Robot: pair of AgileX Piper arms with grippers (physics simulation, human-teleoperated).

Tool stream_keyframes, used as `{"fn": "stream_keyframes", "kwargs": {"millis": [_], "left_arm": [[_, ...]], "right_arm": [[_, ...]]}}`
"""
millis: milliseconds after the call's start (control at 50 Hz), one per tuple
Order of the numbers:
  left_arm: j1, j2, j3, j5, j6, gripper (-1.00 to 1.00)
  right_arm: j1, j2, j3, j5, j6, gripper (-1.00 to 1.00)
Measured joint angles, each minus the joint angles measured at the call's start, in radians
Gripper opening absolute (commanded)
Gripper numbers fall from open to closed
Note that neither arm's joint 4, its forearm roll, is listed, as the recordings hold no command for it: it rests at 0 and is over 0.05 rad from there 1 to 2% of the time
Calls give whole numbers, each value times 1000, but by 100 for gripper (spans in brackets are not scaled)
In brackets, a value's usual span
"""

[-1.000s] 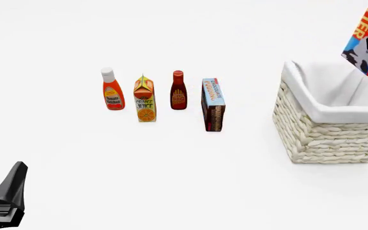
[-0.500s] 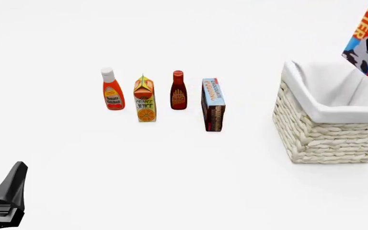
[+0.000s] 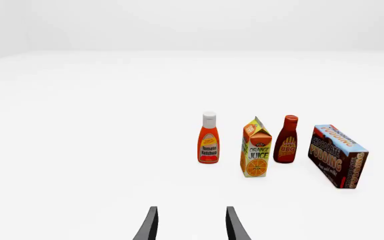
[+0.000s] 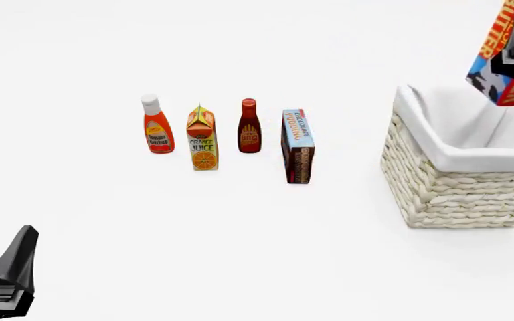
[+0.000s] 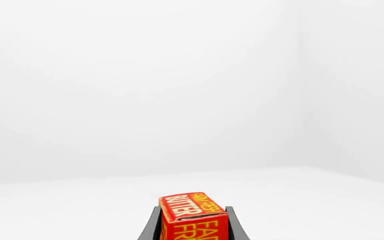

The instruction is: Pick the butter and place it in the basket.

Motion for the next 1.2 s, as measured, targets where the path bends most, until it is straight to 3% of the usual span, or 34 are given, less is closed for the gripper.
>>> {"fn": "stream_keyframes", "kwargs": {"millis": [600, 1200], "left_arm": [[0, 0, 0, 0, 0, 100], [0, 0, 0, 0, 0, 100]], "right_arm": [[-35, 171, -52, -66, -57, -100], [-52, 209, -58, -65, -64, -100]]}}
